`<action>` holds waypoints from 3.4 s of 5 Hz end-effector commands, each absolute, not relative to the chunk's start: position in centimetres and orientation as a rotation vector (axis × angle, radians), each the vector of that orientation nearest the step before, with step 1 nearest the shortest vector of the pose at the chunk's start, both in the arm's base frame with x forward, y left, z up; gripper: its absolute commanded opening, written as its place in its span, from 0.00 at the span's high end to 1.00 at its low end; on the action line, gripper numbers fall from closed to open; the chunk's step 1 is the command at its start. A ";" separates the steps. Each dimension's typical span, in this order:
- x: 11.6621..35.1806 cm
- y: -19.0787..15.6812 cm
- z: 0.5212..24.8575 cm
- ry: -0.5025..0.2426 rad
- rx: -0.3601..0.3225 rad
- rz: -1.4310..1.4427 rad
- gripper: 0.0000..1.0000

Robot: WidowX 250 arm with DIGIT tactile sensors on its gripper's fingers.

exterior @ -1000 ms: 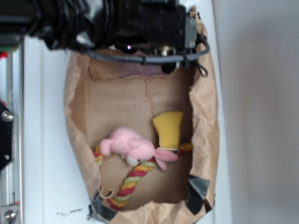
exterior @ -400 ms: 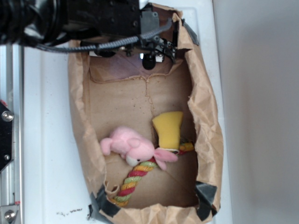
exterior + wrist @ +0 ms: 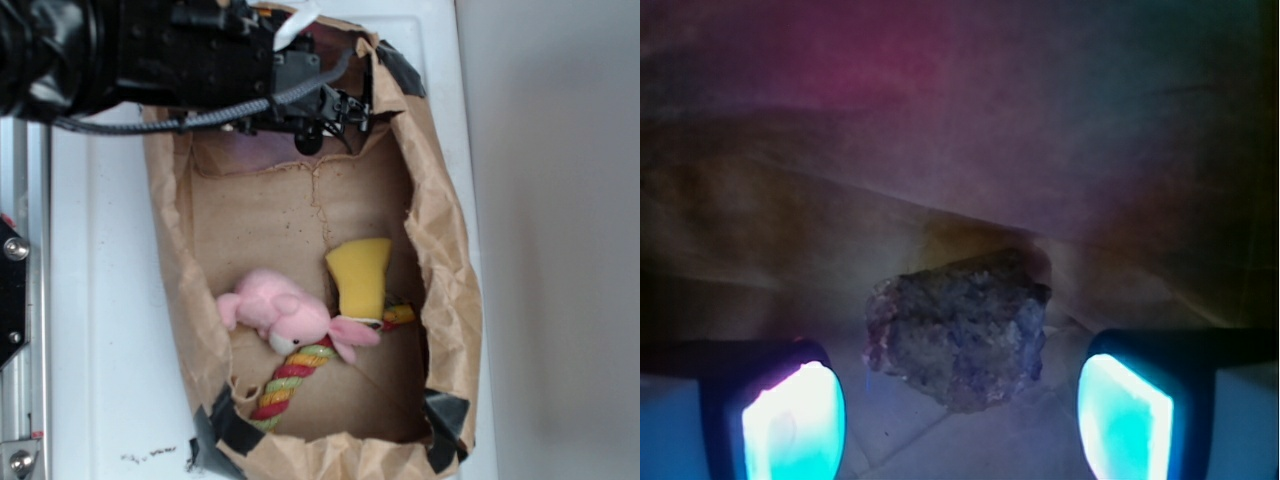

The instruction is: Grab the rock.

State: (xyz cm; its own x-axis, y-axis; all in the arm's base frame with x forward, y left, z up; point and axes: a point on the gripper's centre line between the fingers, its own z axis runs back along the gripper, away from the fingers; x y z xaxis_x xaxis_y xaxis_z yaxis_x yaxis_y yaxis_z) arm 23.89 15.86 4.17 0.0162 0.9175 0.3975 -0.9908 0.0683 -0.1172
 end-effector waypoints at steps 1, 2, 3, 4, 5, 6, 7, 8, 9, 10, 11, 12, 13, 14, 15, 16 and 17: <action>21.5 19.3 2.4 -0.451 0.303 1.591 0.00; 21.3 18.8 0.9 -0.460 0.341 1.551 0.00; 21.1 18.4 0.3 -0.459 0.348 1.530 0.00; 21.0 18.4 0.3 -0.467 0.343 1.539 1.00; 21.0 18.4 0.8 -0.475 0.323 1.533 1.00; 21.0 18.5 1.3 -0.477 0.299 1.517 1.00; 21.0 18.6 2.3 -0.477 0.247 1.437 1.00; 20.8 17.7 6.1 -0.556 0.061 1.219 1.00; 20.6 14.8 10.1 -0.565 -0.057 0.985 1.00; 21.9 12.2 12.2 -0.530 -0.077 0.770 1.00; 24.0 9.6 14.0 -0.552 -0.023 0.662 1.00; 25.2 7.9 15.0 -0.545 0.013 0.608 1.00; 26.1 6.4 15.6 -0.549 0.056 0.529 1.00; 26.3 4.9 16.9 -0.513 0.035 0.458 1.00; 27.2 4.2 17.7 -0.395 0.035 0.389 1.00; 28.2 3.9 18.9 -0.330 -0.007 0.357 1.00; 29.0 4.7 19.3 -0.274 -0.031 0.332 1.00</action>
State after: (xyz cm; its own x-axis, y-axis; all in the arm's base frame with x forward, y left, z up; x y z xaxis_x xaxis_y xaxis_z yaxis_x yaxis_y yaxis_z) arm 29.04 2.40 17.57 0.9265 0.3158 0.2046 -0.3084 0.9488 -0.0681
